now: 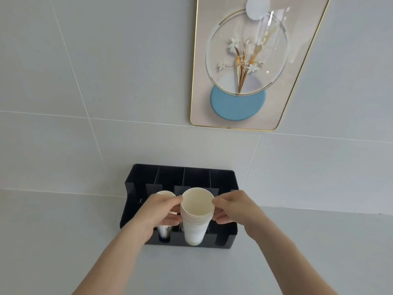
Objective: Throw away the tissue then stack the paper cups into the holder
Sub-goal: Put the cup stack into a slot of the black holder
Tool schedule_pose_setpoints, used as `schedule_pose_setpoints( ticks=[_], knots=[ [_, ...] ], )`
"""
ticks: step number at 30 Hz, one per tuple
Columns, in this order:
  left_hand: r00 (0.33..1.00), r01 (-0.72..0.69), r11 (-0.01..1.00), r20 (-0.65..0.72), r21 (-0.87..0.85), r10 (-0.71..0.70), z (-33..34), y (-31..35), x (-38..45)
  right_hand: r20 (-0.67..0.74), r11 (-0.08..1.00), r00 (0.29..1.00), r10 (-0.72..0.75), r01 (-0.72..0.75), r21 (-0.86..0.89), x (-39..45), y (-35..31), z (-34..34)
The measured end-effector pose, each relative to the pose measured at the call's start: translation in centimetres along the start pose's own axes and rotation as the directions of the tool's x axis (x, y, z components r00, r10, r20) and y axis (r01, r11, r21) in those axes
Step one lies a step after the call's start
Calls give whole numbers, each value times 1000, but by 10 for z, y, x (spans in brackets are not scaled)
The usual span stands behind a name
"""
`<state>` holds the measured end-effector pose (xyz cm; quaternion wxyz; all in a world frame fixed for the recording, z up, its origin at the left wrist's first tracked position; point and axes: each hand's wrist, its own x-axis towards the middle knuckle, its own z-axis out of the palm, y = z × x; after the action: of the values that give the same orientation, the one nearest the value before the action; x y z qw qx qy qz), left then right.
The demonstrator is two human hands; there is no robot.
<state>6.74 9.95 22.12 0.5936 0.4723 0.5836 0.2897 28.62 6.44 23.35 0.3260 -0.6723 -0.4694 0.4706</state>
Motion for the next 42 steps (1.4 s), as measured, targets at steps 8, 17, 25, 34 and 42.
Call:
schedule_pose_setpoints(
  ticks=[8,17,25,34,42],
  knots=[
    [993,-108,991,-52,-77,104,-58,69,26,-62,994,994,-90,93,51,37,-87,16],
    [992,-120,988,-59,-96,114,-98,81,53,-79,995,993,-83,87,48,66,-115,46],
    [999,-14,996,-40,-93,10,-102,31,84,-72,999,997,29,-28,19,95,-71,79],
    [996,56,998,-62,-23,-58,-90,-22,108,-88,990,988,130,-133,-37,117,-19,104],
    [988,38,993,-151,110,-21,-85,-46,117,-179,985,979,97,-120,-126,116,2,122]
  ],
)
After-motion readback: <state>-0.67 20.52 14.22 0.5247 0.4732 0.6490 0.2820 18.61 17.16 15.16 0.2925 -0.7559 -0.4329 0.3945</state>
